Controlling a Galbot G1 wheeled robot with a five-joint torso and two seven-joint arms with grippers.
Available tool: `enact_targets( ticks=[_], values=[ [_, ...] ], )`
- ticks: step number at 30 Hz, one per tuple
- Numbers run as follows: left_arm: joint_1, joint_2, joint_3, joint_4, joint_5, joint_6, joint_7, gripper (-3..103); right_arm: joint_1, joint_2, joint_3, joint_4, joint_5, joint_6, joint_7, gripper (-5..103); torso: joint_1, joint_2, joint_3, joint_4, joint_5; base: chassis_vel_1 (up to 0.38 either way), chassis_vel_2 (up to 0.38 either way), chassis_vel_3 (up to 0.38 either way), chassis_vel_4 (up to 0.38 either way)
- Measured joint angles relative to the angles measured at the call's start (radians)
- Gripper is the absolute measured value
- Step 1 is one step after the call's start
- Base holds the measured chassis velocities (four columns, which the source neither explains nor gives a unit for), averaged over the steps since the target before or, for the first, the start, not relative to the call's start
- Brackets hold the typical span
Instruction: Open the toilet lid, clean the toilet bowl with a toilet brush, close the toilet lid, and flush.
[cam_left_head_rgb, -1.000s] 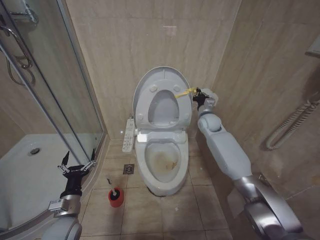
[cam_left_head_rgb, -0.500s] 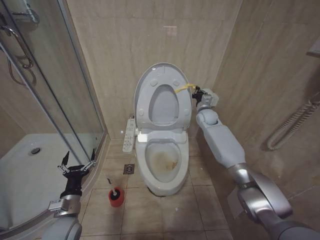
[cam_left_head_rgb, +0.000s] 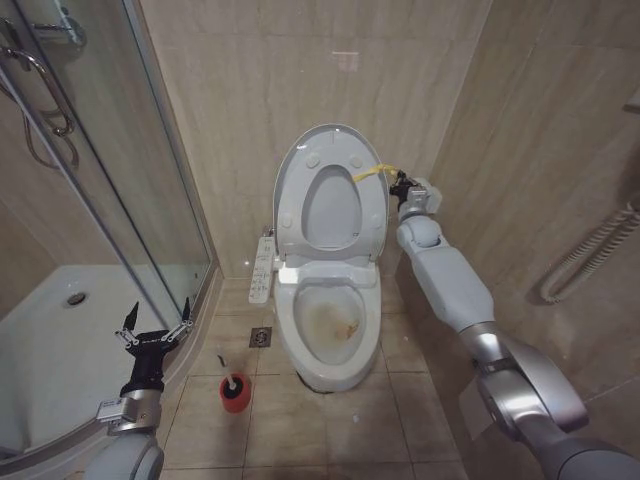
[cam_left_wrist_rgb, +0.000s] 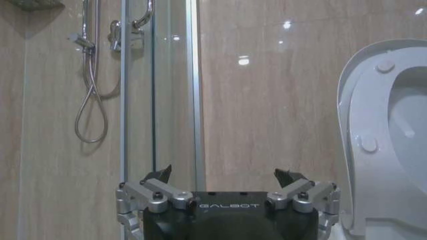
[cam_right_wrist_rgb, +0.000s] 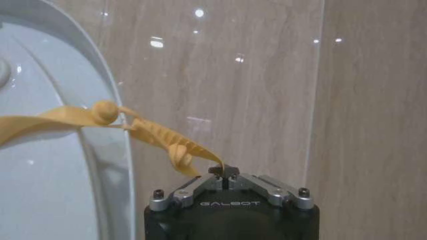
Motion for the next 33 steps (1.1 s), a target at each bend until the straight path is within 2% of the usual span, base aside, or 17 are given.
enact_targets(
  ticks=[14, 21, 22, 29, 30, 33],
  values=[
    [0.000, 0.000, 0.000, 0.000, 0.000, 0.000, 0.000, 100, -0.031, -0.018, 0.020, 0.049, -0.019, -0.012, 0.039, 1, 0.000, 0.000, 0.000, -0.0007, -0.0001, 0.000, 0.000, 0.000, 0.000],
    [0.000, 0.000, 0.000, 0.000, 0.000, 0.000, 0.000, 100, -0.101, -0.053, 0.006, 0.202, 0.034, -0.077, 0.078, 1, 0.000, 0.000, 0.000, -0.0013, 0.0000, 0.000, 0.000, 0.000, 0.000],
    [0.000, 0.000, 0.000, 0.000, 0.000, 0.000, 0.000, 100, -0.113, -0.059, 0.005, 0.231, 0.038, -0.085, 0.083, 8, 0.000, 0.000, 0.000, -0.0012, 0.0000, 0.000, 0.000, 0.000, 0.000],
    [0.000, 0.000, 0.000, 0.000, 0.000, 0.000, 0.000, 100, -0.146, -0.076, 0.007, 0.302, 0.041, -0.096, 0.089, 8, 0.000, 0.000, 0.000, -0.0007, -0.0001, 0.000, 0.000, 0.000, 0.000],
    [0.000, 0.000, 0.000, 0.000, 0.000, 0.000, 0.000, 100, -0.155, -0.081, 0.007, 0.320, 0.044, -0.100, 0.090, 36, 0.000, 0.000, 0.000, -0.0007, 0.0000, 0.000, 0.000, 0.000, 0.000],
    [0.000, 0.000, 0.000, 0.000, 0.000, 0.000, 0.000, 100, -0.169, -0.087, 0.008, 0.343, 0.046, -0.105, 0.091, 36, 0.000, 0.000, 0.000, -0.0008, -0.0001, 0.000, 0.000, 0.000, 0.000]
  ],
)
